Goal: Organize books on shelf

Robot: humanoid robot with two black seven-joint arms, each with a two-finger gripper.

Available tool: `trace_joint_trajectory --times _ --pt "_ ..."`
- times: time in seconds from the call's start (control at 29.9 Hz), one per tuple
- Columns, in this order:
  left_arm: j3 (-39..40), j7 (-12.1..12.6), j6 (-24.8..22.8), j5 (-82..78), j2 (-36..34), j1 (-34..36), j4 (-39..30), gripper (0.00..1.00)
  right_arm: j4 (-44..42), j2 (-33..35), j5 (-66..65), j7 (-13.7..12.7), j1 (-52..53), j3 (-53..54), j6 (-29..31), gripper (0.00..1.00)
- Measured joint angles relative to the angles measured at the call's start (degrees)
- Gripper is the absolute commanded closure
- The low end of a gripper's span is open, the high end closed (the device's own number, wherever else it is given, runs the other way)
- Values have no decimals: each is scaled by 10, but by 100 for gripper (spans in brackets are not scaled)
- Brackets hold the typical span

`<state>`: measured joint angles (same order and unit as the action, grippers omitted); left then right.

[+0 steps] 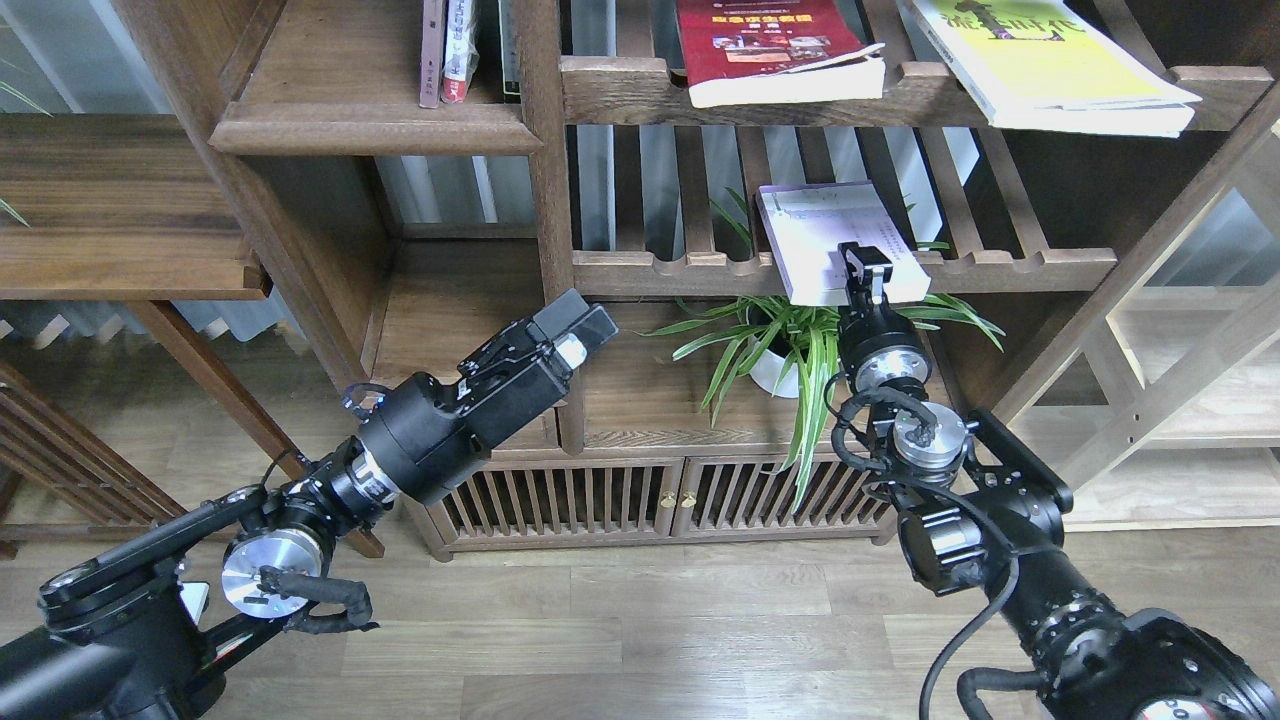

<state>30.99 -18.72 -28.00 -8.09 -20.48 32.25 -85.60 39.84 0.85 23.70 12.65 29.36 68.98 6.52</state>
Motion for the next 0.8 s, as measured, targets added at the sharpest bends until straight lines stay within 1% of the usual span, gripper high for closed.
trace_joint_trajectory --times 0.1,0.23,0.4,0.57,0.8 --pt "0 0 0 0 0 0 0 1 -6 0 0 0 -1 0 30 81" --pt "0 0 0 0 0 0 0 1 -8 0 1 0 -4 0 55 88" --pt "3 -1 0 0 0 0 2 1 -8 0 1 0 -10 -1 92 89" --pt "3 -3 0 0 0 -3 23 1 -1 -1 2 0 -23 -5 139 89" --pt "16 -5 0 3 6 5 78 1 40 -1 2 -1 -69 -12 208 89"
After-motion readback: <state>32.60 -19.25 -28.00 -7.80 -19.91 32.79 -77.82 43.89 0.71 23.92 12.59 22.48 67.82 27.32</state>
